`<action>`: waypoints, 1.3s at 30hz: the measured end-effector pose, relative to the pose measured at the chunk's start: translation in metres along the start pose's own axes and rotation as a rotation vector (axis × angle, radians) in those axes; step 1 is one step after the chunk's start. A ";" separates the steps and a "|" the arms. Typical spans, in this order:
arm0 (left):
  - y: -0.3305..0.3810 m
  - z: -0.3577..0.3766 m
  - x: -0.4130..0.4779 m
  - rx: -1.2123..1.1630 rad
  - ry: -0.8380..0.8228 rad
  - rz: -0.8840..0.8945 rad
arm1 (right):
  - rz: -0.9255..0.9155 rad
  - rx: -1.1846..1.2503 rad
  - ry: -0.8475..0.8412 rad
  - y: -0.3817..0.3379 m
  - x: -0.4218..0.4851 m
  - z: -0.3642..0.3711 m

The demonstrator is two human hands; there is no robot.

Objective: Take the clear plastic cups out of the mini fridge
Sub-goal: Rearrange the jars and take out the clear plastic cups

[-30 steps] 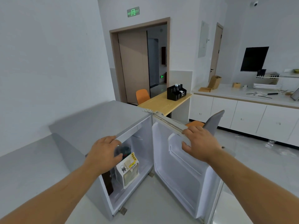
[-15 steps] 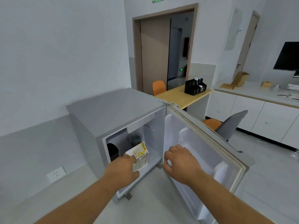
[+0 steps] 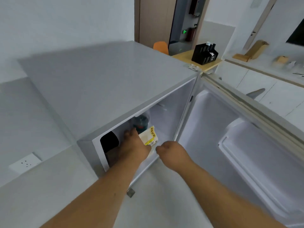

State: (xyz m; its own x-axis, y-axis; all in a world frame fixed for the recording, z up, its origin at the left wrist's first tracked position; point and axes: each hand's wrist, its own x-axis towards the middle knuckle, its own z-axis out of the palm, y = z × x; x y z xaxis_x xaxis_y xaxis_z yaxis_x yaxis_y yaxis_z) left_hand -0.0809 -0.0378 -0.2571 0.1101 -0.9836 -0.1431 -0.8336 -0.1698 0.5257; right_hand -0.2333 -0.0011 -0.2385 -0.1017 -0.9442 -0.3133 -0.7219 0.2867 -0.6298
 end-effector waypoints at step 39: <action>0.023 0.124 0.053 -1.285 -0.349 -0.238 | -0.107 -0.432 0.190 0.001 0.160 -0.008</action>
State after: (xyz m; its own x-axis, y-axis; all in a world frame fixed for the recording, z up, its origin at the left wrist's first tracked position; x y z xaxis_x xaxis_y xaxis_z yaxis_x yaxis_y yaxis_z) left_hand -0.1615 -0.0863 -0.3567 -0.1224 -0.8882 -0.4428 0.2988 -0.4584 0.8370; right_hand -0.2551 -0.1536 -0.2838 -0.1059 -0.9891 -0.1021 -0.9494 0.1311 -0.2854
